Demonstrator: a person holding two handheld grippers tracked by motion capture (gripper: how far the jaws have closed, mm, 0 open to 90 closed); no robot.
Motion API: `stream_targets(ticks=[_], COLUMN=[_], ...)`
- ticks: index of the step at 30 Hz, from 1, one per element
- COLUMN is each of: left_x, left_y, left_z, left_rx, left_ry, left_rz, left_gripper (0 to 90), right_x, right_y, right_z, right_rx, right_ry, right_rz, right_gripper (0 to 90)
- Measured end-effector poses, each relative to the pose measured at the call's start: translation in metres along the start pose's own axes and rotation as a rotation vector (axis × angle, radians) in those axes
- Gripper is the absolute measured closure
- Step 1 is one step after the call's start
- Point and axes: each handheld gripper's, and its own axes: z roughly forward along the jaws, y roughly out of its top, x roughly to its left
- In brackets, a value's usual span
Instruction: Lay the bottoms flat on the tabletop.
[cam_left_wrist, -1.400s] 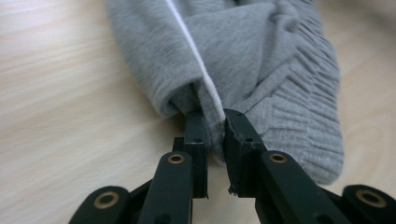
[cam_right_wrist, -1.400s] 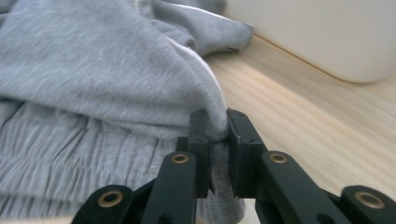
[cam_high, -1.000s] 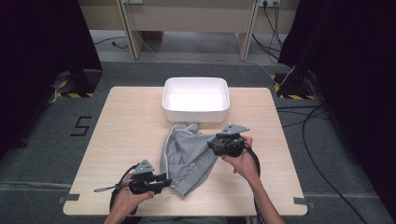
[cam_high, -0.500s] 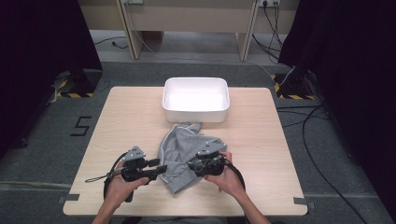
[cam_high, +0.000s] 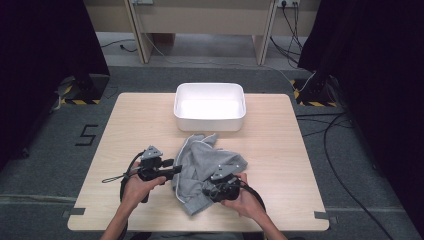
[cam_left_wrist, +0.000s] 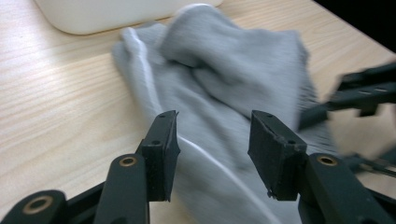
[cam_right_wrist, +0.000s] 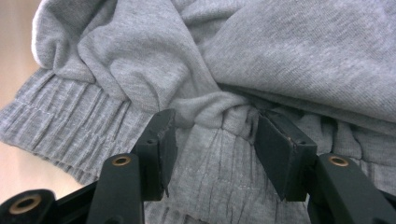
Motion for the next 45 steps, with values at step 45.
stream_targets(ticks=[45], left_x=[-0.015], left_y=[-0.006], left_z=[-0.006], left_rx=[-0.043], left_ry=[0.102], left_rz=[0.070], left_gripper=[40.5], right_x=[-0.011], right_y=[0.008], right_z=[-0.032], right_rx=[-0.047], right_ry=[-0.145], right_rz=[0.044], right_gripper=[38.4])
